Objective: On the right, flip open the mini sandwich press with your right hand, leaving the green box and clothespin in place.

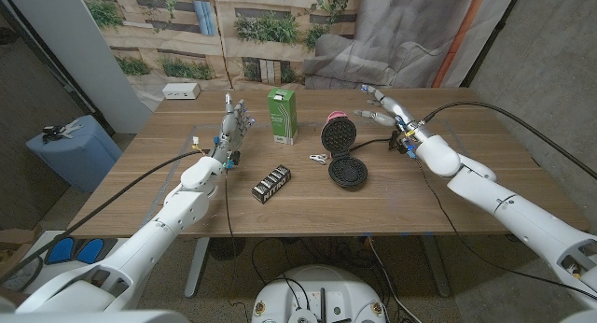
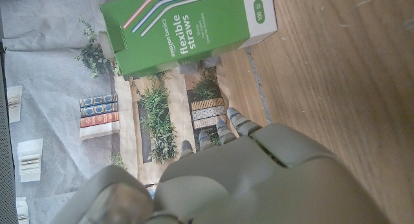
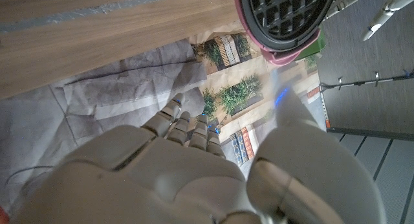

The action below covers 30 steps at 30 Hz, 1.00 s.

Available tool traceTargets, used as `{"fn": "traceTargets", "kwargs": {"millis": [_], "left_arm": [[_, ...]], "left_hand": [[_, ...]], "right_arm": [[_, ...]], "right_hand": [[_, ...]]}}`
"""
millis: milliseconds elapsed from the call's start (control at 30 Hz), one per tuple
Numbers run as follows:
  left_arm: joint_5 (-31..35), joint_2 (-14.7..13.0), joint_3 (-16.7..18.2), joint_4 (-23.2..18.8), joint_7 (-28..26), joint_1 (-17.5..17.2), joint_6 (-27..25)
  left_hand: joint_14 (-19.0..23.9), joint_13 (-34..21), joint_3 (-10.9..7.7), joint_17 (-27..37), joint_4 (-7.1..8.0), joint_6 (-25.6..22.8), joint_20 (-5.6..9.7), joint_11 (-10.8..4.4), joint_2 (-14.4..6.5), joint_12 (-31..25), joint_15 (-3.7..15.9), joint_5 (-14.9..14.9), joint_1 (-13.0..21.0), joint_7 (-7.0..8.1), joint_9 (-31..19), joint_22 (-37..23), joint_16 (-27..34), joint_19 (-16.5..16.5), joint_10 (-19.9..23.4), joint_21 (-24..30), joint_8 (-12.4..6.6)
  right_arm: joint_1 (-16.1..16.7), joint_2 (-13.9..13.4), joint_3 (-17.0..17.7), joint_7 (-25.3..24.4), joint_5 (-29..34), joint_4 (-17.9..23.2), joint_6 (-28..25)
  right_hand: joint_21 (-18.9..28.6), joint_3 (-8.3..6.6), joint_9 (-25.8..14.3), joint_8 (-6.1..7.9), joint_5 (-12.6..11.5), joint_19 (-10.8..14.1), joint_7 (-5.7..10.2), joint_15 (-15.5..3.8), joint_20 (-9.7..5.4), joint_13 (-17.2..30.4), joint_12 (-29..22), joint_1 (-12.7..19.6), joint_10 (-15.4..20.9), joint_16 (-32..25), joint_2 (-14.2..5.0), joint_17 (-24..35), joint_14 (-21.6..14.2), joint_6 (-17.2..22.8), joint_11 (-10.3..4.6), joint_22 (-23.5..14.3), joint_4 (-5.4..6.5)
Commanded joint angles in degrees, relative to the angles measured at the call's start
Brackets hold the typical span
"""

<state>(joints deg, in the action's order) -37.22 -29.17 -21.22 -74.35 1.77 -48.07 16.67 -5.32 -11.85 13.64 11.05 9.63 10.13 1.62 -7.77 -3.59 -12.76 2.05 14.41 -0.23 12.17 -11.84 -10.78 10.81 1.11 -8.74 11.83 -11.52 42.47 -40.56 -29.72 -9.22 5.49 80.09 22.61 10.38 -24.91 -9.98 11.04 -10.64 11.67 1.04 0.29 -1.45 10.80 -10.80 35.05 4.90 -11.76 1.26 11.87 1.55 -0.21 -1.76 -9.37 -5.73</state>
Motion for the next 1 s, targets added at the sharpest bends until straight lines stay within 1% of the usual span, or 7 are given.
{"fn": "traceTargets", "kwargs": {"millis": [33, 100, 167, 200, 500, 867, 1000], "left_arm": [[-0.01, -0.01, 0.00, 0.00, -0.01, 0.00, 0.01], [-0.01, 0.00, 0.00, 0.00, -0.01, 0.00, 0.01], [-0.01, 0.00, 0.00, 0.00, -0.01, 0.00, 0.01], [-0.01, 0.00, 0.00, 0.01, 0.00, 0.00, 0.02], [0.00, 0.02, -0.01, 0.06, 0.01, 0.02, 0.05], [0.01, 0.04, -0.02, 0.09, 0.01, 0.02, 0.07], [0.01, 0.04, -0.02, 0.09, 0.02, 0.02, 0.07]], "left_hand": [[-0.38, -0.13, 0.42, 0.19, 0.04, 1.99, 0.19, 0.00, -2.98, -0.18, 2.17, 0.26, -0.01, 0.47, -0.26, -0.15, 0.41, 0.17, -0.37, 0.35, -0.27], [-0.40, -0.13, 0.42, 0.19, 0.04, 2.00, 0.21, -0.04, -2.98, -0.21, 2.14, 0.26, -0.01, 0.47, -0.26, -0.15, 0.40, 0.18, -0.32, 0.35, -0.27], [-0.41, -0.13, 0.42, 0.19, 0.04, 1.99, 0.20, 0.05, -2.99, -0.20, 2.12, 0.26, -0.01, 0.47, -0.26, -0.15, 0.39, 0.18, -0.33, 0.35, -0.27], [-0.42, -0.13, 0.42, 0.19, 0.04, 1.99, 0.22, 0.05, -2.99, -0.20, 2.12, 0.26, -0.01, 0.46, -0.26, -0.15, 0.39, 0.20, -0.33, 0.36, -0.27], [-0.43, -0.13, 0.42, 0.19, 0.03, 1.99, 0.20, -0.01, -2.98, -0.20, 2.12, 0.26, -0.01, 0.46, -0.26, -0.15, 0.39, 0.22, -0.34, 0.37, -0.27], [-0.41, -0.13, 0.42, 0.19, 0.04, 1.94, 0.17, -0.04, -2.98, -0.23, 2.15, 0.26, -0.01, 0.46, -0.26, -0.15, 0.40, 0.19, -0.27, 0.36, -0.29], [-0.38, -0.13, 0.42, 0.19, 0.03, 1.96, 0.20, 0.03, -2.98, -0.18, 2.20, 0.26, -0.01, 0.46, -0.26, -0.15, 0.41, 0.19, -0.38, 0.36, -0.29]], "right_arm": [[1.51, 1.62, 2.80, 4.21, -13.39, -1.38, -1.75], [1.86, 1.86, 3.14, 3.75, -14.06, -1.11, -2.33], [2.24, 1.98, 3.47, 3.29, -14.67, -0.73, -2.98], [2.42, 2.07, 3.64, 3.00, -14.94, -0.51, -3.36], [3.45, 3.61, 4.90, 2.67, -19.63, -0.51, -5.03], [5.15, 6.44, 7.11, 2.17, -27.83, -0.03, -7.72], [5.63, 7.43, 7.98, 2.03, -30.94, 0.35, -8.88]], "right_hand": [[-0.13, 0.79, -0.21, -0.12, -0.17, -0.91, 0.63, -0.37, -0.24, 0.07, 0.13, -1.91, -0.99, 0.15, -0.46, 0.34, 1.06, -0.07, 0.10, -0.15, 0.52], [-0.23, 1.23, -0.21, -0.16, -0.07, -1.45, 0.38, -0.38, -0.18, 0.06, 0.06, -3.04, -0.99, 0.08, -0.62, 0.43, 1.18, -0.04, 0.33, -0.16, 0.98], [-0.39, 2.82, -0.20, -0.29, 0.48, -3.65, 0.07, -0.47, -0.16, 0.03, -0.12, -8.03, -1.01, -0.26, -2.28, 0.85, 1.55, -0.01, 0.43, -0.21, 3.38], [-0.48, 3.09, -0.19, -0.33, 0.55, -4.22, -0.11, -0.39, -0.08, 0.01, -0.13, -8.73, -1.01, -0.30, -2.38, 0.89, 1.56, -0.08, 0.53, -0.20, 3.64], [-0.60, 4.64, -0.14, -0.25, 0.82, -6.70, -1.38, 0.15, 0.25, -0.05, -0.18, -12.52, -0.94, -0.46, -2.64, 1.01, 1.68, 0.38, 0.95, -0.21, 5.02], [-0.07, 5.99, -0.09, -0.22, 0.73, -6.98, -2.16, 0.84, 0.55, -0.12, -0.18, -16.54, -0.87, -0.78, -3.55, 1.15, 1.27, 1.01, 1.49, -0.24, 6.71], [-0.44, 6.75, -0.08, -0.33, 0.70, -8.74, -2.23, 1.03, 1.10, -0.17, -0.18, -18.56, -0.80, -0.99, -3.70, 1.17, 0.78, 0.98, 1.50, -0.26, 7.42]]}}
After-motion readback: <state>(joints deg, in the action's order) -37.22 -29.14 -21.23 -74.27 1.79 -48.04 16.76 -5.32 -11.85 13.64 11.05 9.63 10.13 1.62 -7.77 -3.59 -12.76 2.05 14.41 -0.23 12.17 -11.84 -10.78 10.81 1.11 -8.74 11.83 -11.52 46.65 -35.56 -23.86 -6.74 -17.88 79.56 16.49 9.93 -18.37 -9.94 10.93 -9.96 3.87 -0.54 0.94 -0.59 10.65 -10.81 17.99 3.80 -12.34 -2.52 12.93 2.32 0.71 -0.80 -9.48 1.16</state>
